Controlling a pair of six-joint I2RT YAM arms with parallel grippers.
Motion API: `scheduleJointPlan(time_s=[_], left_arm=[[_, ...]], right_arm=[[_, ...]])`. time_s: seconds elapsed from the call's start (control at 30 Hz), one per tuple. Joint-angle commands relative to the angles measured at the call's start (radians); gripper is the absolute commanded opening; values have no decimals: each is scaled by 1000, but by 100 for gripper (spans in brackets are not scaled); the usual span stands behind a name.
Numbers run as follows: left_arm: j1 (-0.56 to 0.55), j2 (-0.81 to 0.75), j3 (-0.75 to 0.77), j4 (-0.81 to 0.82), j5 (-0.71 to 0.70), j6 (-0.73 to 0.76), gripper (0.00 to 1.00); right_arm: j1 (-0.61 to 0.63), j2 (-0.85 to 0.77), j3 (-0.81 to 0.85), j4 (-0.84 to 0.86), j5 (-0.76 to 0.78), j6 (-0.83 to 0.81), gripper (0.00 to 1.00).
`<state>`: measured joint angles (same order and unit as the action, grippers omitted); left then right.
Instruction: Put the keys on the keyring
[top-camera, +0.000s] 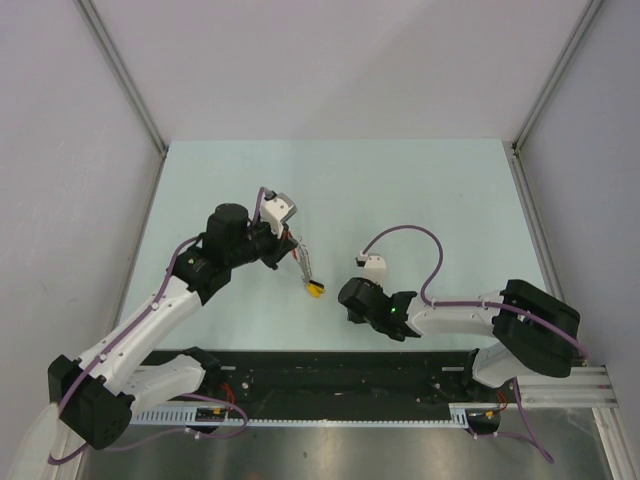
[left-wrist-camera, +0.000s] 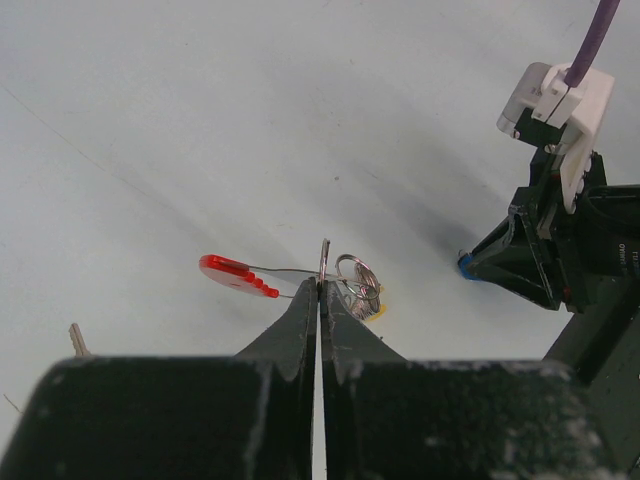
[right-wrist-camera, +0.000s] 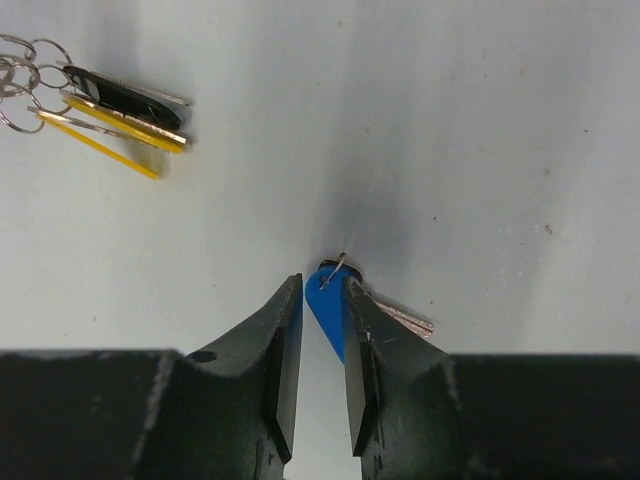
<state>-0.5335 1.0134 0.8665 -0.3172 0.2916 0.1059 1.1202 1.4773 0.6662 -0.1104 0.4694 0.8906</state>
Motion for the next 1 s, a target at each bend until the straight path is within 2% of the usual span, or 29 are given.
scheduleJointPlan(time_s=[0.0, 0.67, 0.97], left_arm=[[6, -21, 48, 29, 7, 11, 0], [6, -22, 48, 30, 14, 9, 0], [7, -24, 48, 30, 15, 9, 0]], right_arm=[[6, 11, 44, 17, 67, 24, 27], [7, 44, 72, -49, 71, 38, 19], [10, 41, 72, -58, 72, 27, 9]])
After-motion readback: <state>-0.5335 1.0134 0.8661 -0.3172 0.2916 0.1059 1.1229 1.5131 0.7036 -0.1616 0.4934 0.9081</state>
